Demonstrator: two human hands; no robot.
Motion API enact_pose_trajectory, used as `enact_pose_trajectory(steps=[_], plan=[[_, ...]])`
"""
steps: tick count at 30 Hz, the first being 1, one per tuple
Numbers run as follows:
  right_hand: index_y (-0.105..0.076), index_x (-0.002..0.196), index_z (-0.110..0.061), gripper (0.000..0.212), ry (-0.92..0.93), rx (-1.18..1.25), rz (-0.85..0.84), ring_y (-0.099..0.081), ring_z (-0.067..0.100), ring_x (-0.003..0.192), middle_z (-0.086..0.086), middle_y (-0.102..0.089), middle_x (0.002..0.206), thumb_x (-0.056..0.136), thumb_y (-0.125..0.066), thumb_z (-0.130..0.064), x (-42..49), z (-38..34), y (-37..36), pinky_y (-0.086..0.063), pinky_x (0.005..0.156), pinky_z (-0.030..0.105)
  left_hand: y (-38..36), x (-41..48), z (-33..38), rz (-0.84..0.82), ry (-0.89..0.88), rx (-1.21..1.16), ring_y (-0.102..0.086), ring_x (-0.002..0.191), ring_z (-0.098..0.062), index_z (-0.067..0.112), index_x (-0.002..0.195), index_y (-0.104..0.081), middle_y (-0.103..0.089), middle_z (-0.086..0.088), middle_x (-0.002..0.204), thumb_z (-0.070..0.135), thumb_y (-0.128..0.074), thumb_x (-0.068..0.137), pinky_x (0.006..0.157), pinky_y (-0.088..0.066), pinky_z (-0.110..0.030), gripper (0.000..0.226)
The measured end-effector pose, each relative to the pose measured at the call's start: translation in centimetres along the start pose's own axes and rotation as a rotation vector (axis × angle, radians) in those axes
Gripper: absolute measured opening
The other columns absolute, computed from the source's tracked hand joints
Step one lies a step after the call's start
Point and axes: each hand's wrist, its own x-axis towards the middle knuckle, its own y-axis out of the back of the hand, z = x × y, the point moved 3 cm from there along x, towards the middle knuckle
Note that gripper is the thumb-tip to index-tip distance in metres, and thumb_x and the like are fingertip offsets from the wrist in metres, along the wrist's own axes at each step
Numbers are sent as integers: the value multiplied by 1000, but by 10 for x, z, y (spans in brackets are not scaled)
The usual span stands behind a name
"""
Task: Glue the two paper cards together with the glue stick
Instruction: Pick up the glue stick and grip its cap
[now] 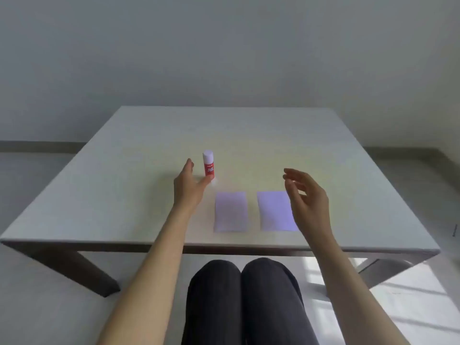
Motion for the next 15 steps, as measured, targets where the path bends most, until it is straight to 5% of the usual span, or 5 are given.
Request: enact_pose_trajectory(steps=[4, 8, 12, 15], plan=[[-63, 110, -20, 24, 59, 26, -85, -62, -2, 89, -1, -69, 99, 91, -52, -11, -16, -8, -10, -44, 68, 3, -15, 3, -1, -5, 36, -42, -48, 128, -22, 11, 144, -32, -54, -5, 138, 30, -65, 81, 92, -34, -25, 73], [-62, 111, -20, 24, 59, 57, -147, -60, -1, 85, 1, -69, 97, 91, -54, -11, -20, -13, -17, -44, 67, 4, -14, -9, 7, 99, -105, 4, -63, 80, -25, 12, 90, -69, -74, -8, 87, 24, -62, 79, 60, -36, -24, 18], [-54, 121, -26, 39, 98, -57, -230, -62, 0, 79, -6, -64, 98, 84, -65, -23, -18, -7, -26, -45, 64, 8, -6, -24, 18, 120, -276, -24, -63, 80, -18, 16, 97, -71, -69, -1, 91, 19, -74, 73, 70, -46, -23, 25], [-42, 131, -27, 64, -78, -64, -324, -67, 7, 72, -9, -63, 94, 76, -70, -43, -5, -3, -39, -49, 65, 13, 0, -44, 28, 124, -508, 22, -55, 78, -11, 14, 99, -72, -56, 3, 89, 11, -80, 66, 72, -38, -2, 33]])
